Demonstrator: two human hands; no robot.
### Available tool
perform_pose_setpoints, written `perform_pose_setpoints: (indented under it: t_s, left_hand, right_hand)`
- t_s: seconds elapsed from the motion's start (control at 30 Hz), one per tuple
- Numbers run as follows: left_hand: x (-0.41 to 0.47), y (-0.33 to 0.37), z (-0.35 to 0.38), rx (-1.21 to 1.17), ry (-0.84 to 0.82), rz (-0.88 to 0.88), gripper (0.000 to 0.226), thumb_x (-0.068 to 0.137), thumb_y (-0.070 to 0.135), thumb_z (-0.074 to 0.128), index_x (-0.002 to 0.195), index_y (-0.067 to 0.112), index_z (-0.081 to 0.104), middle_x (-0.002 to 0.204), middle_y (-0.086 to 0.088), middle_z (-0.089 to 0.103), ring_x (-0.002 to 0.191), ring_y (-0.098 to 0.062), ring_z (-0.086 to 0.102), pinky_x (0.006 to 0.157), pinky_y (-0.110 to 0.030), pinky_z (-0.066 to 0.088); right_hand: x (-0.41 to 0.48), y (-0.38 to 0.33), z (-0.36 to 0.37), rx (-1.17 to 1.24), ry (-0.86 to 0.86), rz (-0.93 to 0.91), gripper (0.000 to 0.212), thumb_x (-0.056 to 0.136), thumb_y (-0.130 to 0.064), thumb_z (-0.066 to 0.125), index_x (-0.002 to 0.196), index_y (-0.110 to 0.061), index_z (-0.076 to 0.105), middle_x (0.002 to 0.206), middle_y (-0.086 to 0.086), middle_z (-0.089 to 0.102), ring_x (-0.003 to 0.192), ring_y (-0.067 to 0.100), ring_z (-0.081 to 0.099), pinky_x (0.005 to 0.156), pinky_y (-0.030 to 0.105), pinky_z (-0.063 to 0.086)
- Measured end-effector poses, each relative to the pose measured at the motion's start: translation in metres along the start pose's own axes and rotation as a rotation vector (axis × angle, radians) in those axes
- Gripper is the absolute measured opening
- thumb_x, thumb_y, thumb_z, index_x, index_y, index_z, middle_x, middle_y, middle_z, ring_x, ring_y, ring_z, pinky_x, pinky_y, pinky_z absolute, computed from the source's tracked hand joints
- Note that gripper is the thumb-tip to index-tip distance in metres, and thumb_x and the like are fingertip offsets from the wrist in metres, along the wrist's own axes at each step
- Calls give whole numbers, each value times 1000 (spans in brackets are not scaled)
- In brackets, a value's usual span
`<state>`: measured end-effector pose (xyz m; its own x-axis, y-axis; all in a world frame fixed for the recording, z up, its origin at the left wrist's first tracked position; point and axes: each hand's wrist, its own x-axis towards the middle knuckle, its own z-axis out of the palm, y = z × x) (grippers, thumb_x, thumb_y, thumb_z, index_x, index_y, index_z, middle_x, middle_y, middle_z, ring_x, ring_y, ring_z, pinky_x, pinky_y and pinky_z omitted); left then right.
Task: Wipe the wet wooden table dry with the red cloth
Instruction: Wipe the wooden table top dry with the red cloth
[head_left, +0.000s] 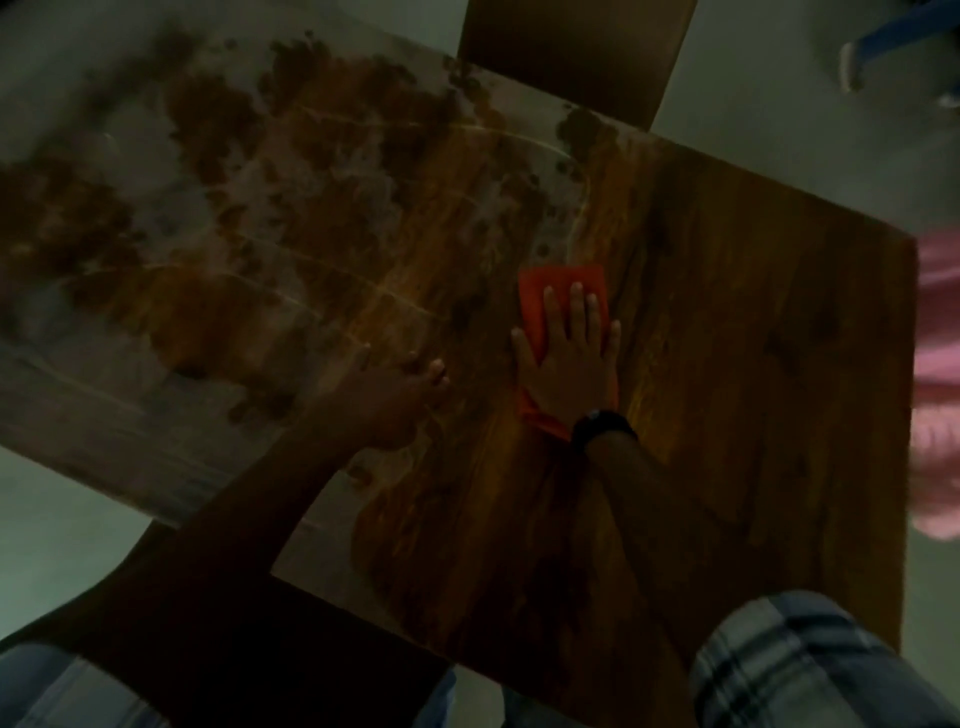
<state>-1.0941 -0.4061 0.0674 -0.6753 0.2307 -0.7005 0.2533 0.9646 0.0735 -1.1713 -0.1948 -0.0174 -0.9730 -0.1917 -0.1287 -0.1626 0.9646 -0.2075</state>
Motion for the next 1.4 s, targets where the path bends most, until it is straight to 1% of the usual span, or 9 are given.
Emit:
perform_pose_setpoints:
  t_s: [0.1,0.17,0.27,0.43,0.53,0.63,0.97,1.2,1.4]
  left_hand:
    - [7,-10,-1,-105,41,3,62,93,16,48,150,27,24,158,5,17,146,-20,16,114,-51,22]
    - [17,-16,-6,-252,204,28,42,90,23,52,132,19,53,134,-3,53,124,-26,51,98,-45,45]
    - [33,-15,-24,-265,482,93,32,87,40,53,110,23,69,108,-1,66,96,-21,64,80,-40,52]
    - [80,-16,-66,-272,514,38,72,82,35,66,146,24,35,154,-5,30,137,-26,36,106,-48,36]
    - [112,-27,-93,-159,322,-38,113,67,41,81,153,23,10,161,-4,3,146,-31,8,113,-56,21]
    - [134,-35,-103,-89,243,-35,132,54,49,86,153,20,3,161,-3,0,146,-35,3,114,-57,18]
    - [139,-37,-95,-66,237,-44,131,57,52,83,152,23,-1,161,2,-5,146,-32,-4,111,-67,7]
    - [137,-37,-95,-118,202,-42,130,57,51,84,152,24,-1,160,2,-8,146,-32,-6,112,-66,5]
    - [135,-35,-96,-109,236,-57,129,57,49,84,153,24,2,161,2,-6,147,-31,-5,112,-66,3]
  right_hand:
    - [14,-5,-2,-7,6,36,70,100,-60,28,158,-26,8,166,9,2,152,28,1,120,57,-1]
    - [-1,-8,2,-19,42,25,68,101,-57,27,158,-24,10,165,10,5,152,29,4,121,57,3]
    - [-47,-10,7,2,108,7,66,100,-55,26,157,-22,18,164,11,13,151,30,13,119,58,14]
    - [-91,-4,2,2,42,-25,71,97,-63,20,156,-23,23,161,13,23,147,34,23,118,59,15]
    - [-49,3,-2,-50,84,-29,71,96,-60,32,154,-19,29,152,16,36,137,38,33,117,59,20]
    - [9,10,-7,-53,116,-36,73,95,-59,29,153,-16,30,152,17,37,137,39,33,117,58,20]
    - [176,28,-33,-62,22,21,75,94,-61,20,158,-22,11,165,10,9,150,35,6,121,54,0]
    - [101,5,-21,-71,23,-155,71,95,-55,14,158,-23,12,165,9,9,152,31,5,122,53,1]
    - [19,-1,-6,-15,16,-332,65,97,-51,29,157,-28,16,165,4,10,152,25,6,122,52,6]
